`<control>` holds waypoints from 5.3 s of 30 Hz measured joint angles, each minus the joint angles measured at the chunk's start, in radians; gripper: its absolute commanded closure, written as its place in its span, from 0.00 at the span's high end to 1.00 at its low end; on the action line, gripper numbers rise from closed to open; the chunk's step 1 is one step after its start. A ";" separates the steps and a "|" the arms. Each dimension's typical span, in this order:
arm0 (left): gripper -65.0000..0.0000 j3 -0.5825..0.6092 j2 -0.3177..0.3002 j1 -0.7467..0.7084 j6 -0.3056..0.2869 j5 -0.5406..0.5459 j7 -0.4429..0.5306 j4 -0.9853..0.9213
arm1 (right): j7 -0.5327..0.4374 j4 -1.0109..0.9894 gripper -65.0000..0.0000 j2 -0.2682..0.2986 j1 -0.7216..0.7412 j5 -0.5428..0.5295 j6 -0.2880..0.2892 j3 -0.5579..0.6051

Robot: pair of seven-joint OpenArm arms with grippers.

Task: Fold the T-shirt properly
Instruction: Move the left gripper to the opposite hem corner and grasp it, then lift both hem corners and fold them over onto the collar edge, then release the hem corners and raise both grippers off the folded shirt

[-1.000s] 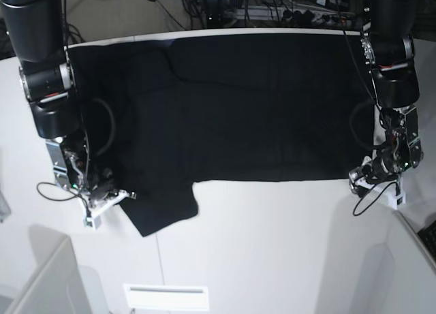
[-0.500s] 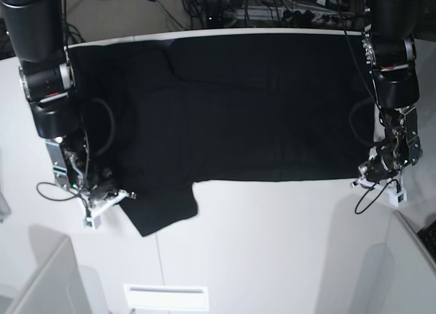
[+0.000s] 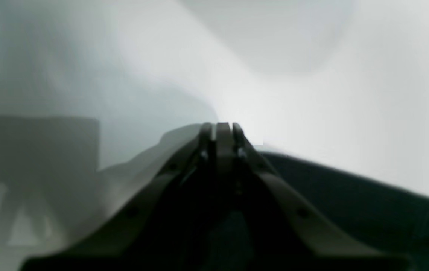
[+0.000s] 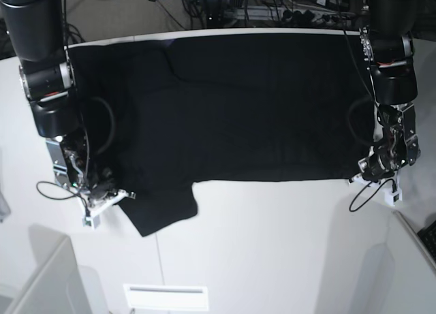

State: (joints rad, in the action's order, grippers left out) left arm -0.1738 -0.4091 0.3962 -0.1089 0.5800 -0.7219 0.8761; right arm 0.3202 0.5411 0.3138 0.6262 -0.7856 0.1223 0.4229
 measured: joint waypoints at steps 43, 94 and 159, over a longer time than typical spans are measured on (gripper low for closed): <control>0.00 -0.245 0.018 -0.420 0.000 0.013 -0.292 0.734 | 0.133 0.716 0.00 0.100 -0.441 0.004 -0.070 -0.344; 0.00 -0.406 -0.006 -0.835 0.000 0.230 -0.300 1.059 | 0.685 1.442 0.00 -0.104 -0.916 0.001 -0.062 -0.940; 0.00 -0.399 -0.054 -0.954 0.000 0.222 -0.303 1.061 | 0.761 1.441 0.00 -0.101 -1.114 -0.157 -0.063 -1.021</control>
State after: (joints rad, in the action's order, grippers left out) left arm -0.5724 -0.4633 -0.5579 -0.1093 0.8021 -1.0248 1.9366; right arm 1.0813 1.9820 0.2123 -0.4881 -0.9424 0.0589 -0.5983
